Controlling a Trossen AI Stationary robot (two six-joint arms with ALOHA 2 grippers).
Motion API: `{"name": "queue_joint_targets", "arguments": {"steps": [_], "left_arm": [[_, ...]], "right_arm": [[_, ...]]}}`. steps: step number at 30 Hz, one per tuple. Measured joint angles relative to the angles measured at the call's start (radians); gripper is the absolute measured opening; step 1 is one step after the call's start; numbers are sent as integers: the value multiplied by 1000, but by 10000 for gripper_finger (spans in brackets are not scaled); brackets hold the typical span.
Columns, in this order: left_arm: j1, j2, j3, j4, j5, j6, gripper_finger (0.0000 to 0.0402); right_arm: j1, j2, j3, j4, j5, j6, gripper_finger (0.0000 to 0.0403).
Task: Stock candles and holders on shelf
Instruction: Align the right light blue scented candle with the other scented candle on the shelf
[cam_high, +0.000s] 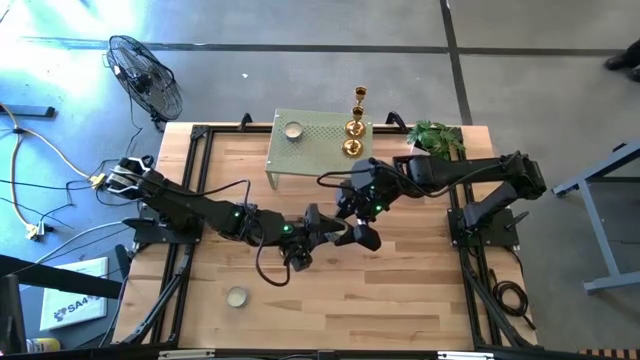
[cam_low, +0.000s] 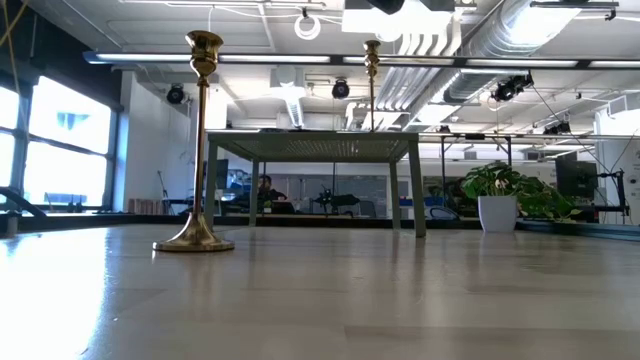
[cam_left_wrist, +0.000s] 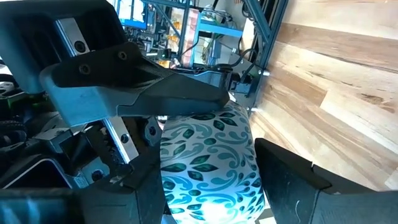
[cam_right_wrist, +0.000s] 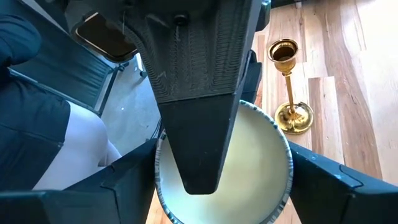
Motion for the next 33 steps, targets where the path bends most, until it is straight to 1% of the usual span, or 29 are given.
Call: {"name": "queue_joint_targets", "arguments": {"steps": [5,11,16,19,25,28,33], "left_arm": [[0,0,0,0,-9,1,213],[2,-3,2,20,-28,5,169],[1,-4,3,22,-65,4,143],[1,-4,3,24,-71,0,141],[1,-4,3,39,-98,1,155],[1,-3,2,52,-150,2,150],[1,-2,2,131,-300,47,143]], "right_arm": [[-3,0,0,1,5,2,294],[-8,2,-2,16,11,-7,320],[-8,4,-4,26,25,-16,324],[-8,3,-4,31,29,-29,324],[-8,3,-3,22,47,-37,326],[-8,3,-3,0,47,-38,325],[-9,0,-3,-63,56,-36,327]]}}
